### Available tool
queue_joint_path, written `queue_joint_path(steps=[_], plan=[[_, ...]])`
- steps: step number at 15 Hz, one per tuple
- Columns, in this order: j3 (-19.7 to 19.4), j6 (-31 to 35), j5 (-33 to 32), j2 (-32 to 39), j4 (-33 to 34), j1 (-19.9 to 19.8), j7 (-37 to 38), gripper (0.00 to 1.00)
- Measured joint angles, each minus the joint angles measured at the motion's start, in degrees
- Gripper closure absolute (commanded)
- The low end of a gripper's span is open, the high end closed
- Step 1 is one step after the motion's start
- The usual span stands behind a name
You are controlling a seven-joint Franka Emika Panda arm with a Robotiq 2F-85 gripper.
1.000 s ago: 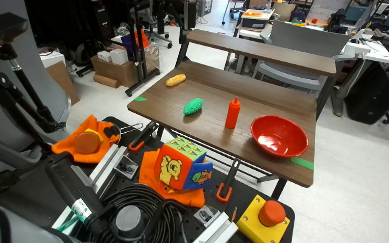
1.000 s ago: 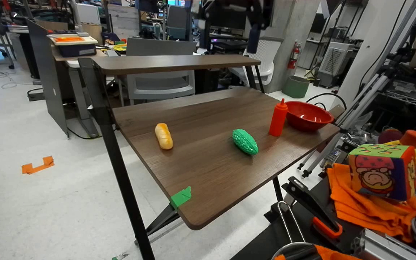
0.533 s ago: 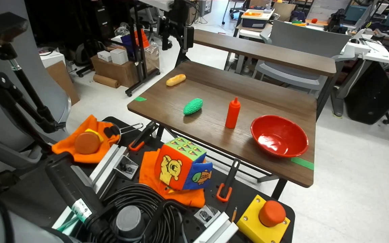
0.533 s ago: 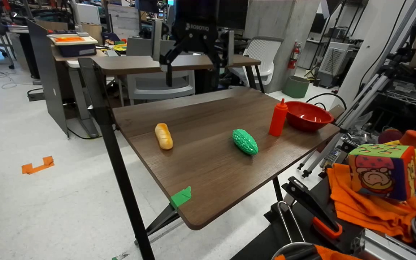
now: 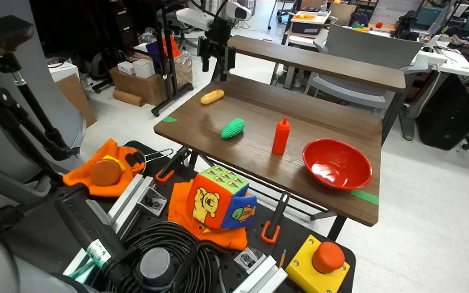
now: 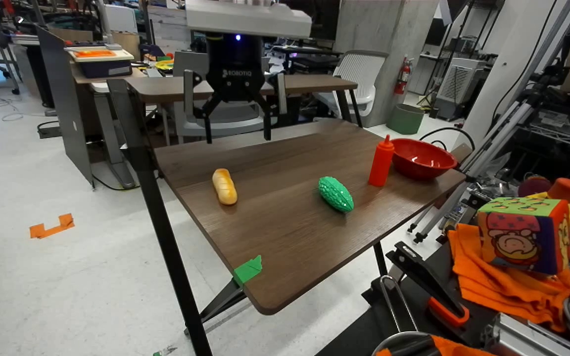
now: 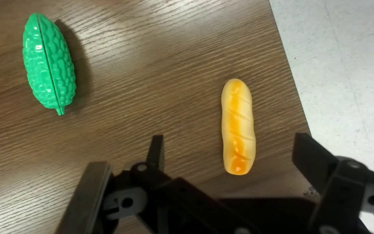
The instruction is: Move the yellow object to the right
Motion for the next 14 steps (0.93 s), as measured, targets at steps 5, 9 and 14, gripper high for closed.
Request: queue_joint_path(steps=[5,9,14], plan=[[-1.40,-5.89,-0.19,8.63,10.10,2.70,1.94,0.00],[-2.58,-10.64,-0.45,15.07,17.78,4.50,3.49,0.00],[-4.19,-14.79,-0.94,21.07,25.64,5.43,5.88,0.41]])
